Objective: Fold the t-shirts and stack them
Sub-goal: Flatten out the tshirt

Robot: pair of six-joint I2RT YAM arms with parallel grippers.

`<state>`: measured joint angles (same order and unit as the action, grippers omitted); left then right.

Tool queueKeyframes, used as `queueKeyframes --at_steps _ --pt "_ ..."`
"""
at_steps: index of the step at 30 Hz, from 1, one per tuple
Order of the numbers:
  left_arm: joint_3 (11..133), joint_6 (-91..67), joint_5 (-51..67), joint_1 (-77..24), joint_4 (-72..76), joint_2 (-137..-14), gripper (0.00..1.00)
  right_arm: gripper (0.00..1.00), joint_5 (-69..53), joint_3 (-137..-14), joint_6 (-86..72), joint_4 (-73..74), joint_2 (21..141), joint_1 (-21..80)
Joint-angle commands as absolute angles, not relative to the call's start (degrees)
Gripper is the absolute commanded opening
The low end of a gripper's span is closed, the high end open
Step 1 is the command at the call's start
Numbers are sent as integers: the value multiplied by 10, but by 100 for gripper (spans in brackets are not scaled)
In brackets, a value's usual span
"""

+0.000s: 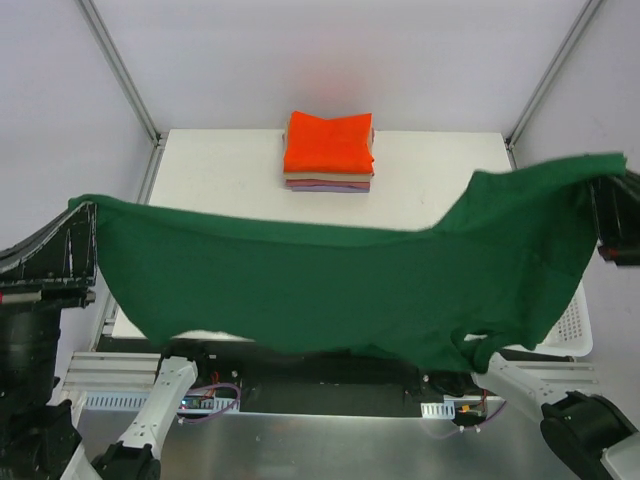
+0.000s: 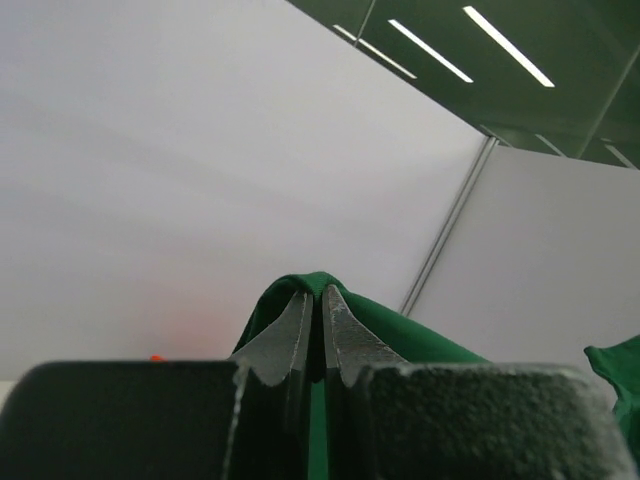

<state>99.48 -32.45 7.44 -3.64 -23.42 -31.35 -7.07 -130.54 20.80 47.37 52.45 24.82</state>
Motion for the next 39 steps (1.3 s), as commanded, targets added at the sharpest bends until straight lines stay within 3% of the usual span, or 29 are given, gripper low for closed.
queueKeyframes --at_steps 1,6,15,22,29,39 --pt "966 -313 42 -33 -231 -409 0 0 88 -1302 269 433 648 246" --pt "903 -280 -32 -33 -225 -531 0 0 178 -1183 343 316 745 224" --pt "814 -251 -106 -33 -161 -826 0 0 -14 -1076 267 151 979 105" --pt "902 -247 -81 -23 -156 -1071 0 0 -85 -1164 243 163 1171 99" --pt "918 -260 -62 -10 -156 -1129 0 2 -96 -1109 227 131 1172 102" --pt "882 -265 -33 -9 -151 -1100 0 2 -57 -960 261 116 1077 118"
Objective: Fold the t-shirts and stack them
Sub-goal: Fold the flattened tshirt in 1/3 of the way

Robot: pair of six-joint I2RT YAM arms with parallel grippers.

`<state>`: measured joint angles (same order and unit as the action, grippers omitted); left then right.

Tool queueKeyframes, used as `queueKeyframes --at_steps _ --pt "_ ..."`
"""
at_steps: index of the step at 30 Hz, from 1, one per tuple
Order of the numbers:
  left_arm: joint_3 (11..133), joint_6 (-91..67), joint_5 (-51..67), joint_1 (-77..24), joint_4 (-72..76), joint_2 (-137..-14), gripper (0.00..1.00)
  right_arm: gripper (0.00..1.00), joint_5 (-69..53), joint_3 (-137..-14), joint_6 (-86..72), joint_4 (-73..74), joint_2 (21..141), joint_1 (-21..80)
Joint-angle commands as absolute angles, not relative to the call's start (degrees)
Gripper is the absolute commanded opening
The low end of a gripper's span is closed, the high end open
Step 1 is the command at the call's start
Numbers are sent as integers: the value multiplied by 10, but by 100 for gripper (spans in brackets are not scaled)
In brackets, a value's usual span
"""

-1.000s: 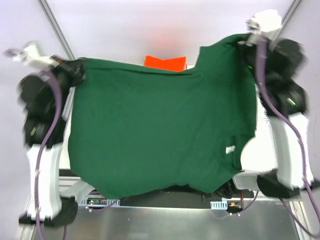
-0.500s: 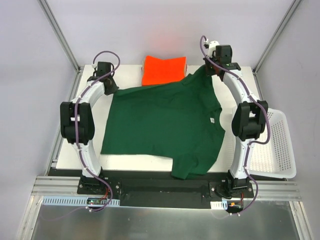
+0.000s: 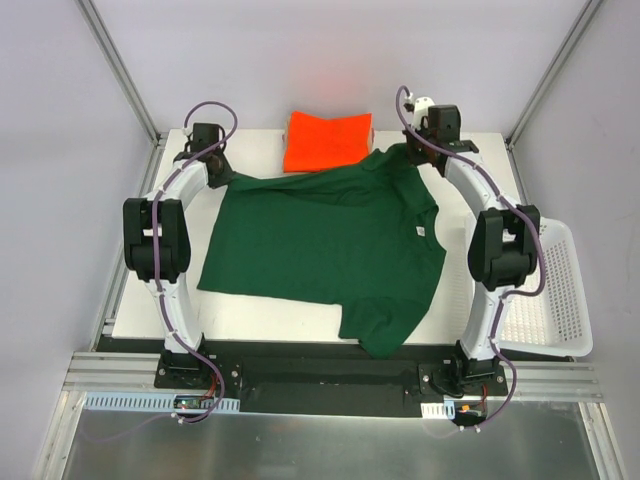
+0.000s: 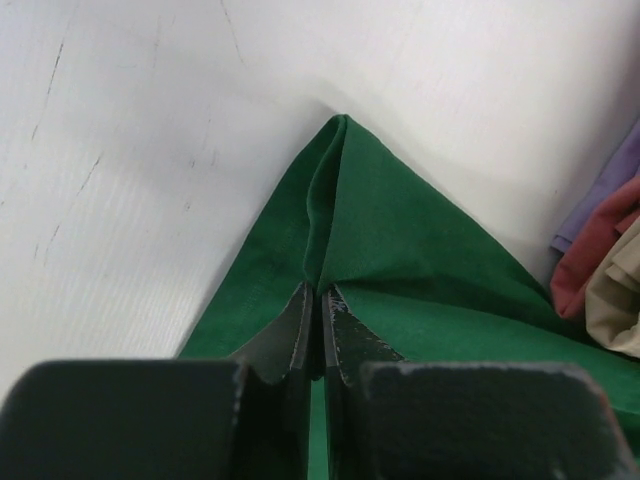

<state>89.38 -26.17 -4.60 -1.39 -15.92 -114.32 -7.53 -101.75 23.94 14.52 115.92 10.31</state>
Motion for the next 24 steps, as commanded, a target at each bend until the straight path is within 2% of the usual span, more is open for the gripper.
queueKeyframes --at_steps 1,11,20,24 --pt "873 -265 -33 -9 -150 -1093 0 2 -52 -939 264 113 1058 121" --pt "800 -262 -24 -4 -132 -1031 0 2 -4 -714 248 89 898 136" --pt "761 -258 -1 29 -130 -1013 0 6 -4 -596 243 123 821 166" --pt "752 -250 16 30 -130 -1019 0 11 42 -571 229 156 809 184"
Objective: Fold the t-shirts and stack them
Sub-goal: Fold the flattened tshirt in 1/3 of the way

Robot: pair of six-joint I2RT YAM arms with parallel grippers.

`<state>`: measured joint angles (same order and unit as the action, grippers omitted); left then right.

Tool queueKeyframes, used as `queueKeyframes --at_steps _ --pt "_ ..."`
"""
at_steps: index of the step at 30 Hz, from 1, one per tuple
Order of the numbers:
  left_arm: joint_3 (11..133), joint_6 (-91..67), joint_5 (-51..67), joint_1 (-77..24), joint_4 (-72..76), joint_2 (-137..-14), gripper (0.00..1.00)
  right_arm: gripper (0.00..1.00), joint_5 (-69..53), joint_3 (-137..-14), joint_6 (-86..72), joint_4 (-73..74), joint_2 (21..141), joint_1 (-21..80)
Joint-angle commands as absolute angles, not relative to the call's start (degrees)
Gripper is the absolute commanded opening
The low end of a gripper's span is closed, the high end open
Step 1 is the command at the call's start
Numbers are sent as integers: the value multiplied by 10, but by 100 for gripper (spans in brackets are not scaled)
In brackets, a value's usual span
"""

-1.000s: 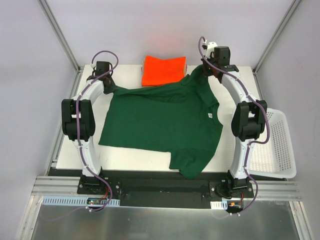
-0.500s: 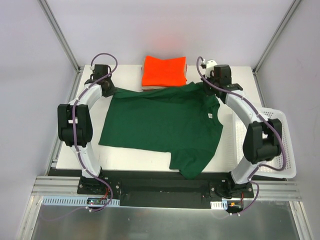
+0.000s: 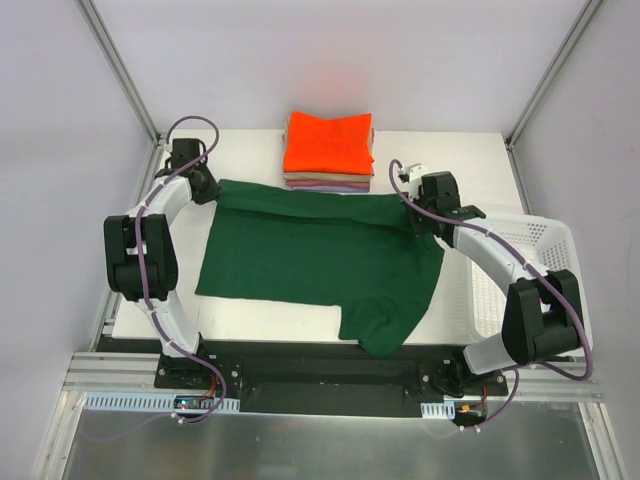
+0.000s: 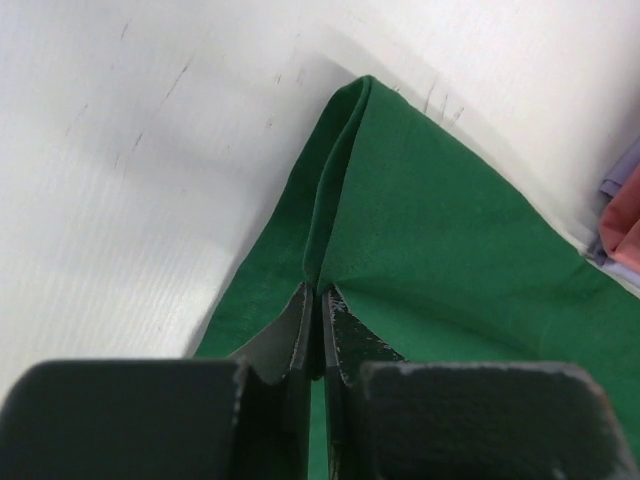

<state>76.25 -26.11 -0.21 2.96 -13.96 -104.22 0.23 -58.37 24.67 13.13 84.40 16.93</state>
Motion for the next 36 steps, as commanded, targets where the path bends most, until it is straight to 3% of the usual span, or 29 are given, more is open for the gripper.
queueKeyframes --at_steps 1,4,6,7,8,9,10,11,12,13,14,16,20,23,29,36 --pt "749 -250 16 30 -130 -1019 0 15 46 -566 229 164 809 189" --pt "733 -250 7 33 -133 -1013 0 23 69 -549 211 195 805 210" --pt "721 -250 4 36 -139 -1003 6 27 68 -536 191 222 795 226" --pt "715 -247 -18 39 -144 -997 14 29 63 -528 183 236 788 231" --pt "713 -242 -26 40 -153 -991 29 30 64 -521 173 243 779 236" --pt "711 -230 -32 42 -163 -985 40 37 73 -511 158 243 767 241" --pt "713 -218 -39 43 -177 -981 48 51 76 -501 141 230 749 241" --pt "712 -212 -53 43 -187 -974 63 63 64 -494 131 215 732 242" --pt "711 -209 -74 44 -195 -967 86 73 52 -489 124 196 721 241" --pt "710 -208 -92 44 -202 -962 99 89 39 -489 119 184 710 241" --pt "711 -207 -107 46 -206 -955 99 96 32 -497 109 178 706 241" --pt "714 -212 -87 49 -205 -946 99 96 19 -522 90 162 714 240" --pt "744 -242 141 48 -173 -965 99 96 -105 -623 69 151 827 222" --pt "772 -275 234 45 -132 -1014 99 96 -115 -733 66 197 938 214" --pt "804 -254 282 45 -132 -1116 99 96 -121 -808 71 203 1063 206" --pt "789 -236 269 48 -134 -1147 99 96 -170 -803 74 192 1109 206"
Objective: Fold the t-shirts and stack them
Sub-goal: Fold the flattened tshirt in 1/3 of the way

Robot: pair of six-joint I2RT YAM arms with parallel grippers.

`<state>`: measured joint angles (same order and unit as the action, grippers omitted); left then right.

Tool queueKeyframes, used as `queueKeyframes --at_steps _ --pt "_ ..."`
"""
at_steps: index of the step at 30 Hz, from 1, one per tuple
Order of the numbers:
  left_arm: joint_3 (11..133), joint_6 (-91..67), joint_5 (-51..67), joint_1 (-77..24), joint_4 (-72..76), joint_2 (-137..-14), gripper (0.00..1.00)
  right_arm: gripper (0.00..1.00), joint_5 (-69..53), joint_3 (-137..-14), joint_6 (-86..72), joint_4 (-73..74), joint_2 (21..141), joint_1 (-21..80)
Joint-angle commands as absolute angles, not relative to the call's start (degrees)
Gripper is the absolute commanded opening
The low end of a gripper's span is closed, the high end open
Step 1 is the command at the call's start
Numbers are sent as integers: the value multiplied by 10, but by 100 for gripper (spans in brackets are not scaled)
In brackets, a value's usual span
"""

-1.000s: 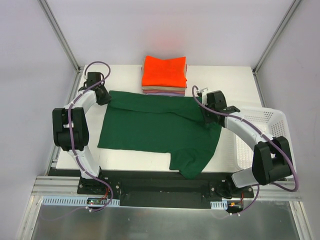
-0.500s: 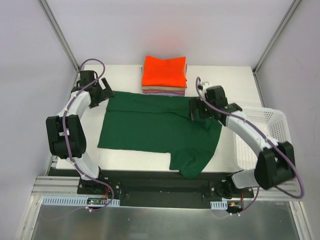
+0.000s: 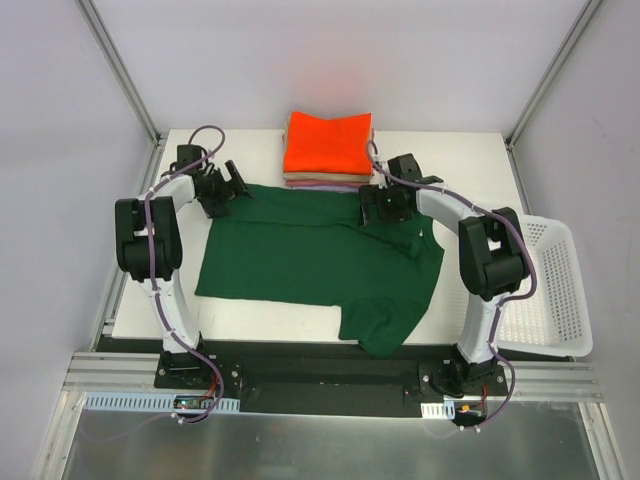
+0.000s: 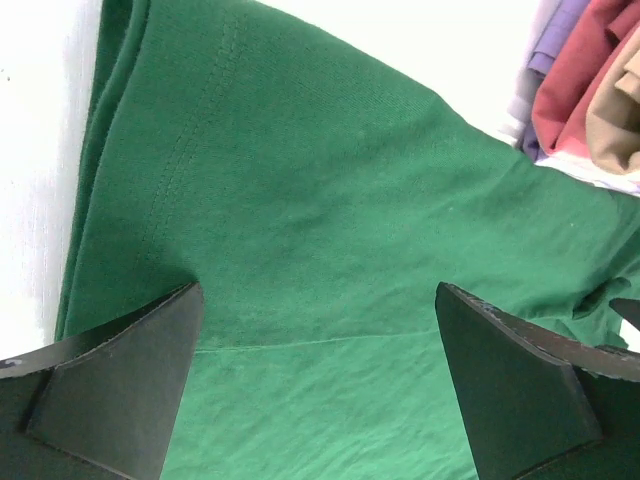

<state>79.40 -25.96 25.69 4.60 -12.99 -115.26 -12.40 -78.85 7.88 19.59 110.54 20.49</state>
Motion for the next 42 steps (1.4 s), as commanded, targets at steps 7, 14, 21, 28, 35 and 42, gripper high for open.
queueKeyframes --at_steps 7,14,21,28,35,42 --pt "757 -212 222 50 -141 -1147 99 96 -191 -764 78 173 1107 207" --pt "745 -213 193 51 -140 -1132 99 96 -242 -716 79 127 1049 220" --pt "745 -211 176 51 -142 -1130 99 96 -284 -676 66 125 1008 271" --pt "744 -210 167 54 -142 -1127 99 96 -142 -606 114 149 899 354" --pt "744 -210 169 57 -142 -1128 99 96 -61 -630 55 119 898 288" --pt "746 -211 177 57 -143 -1131 99 98 -97 -723 -22 145 1000 258"
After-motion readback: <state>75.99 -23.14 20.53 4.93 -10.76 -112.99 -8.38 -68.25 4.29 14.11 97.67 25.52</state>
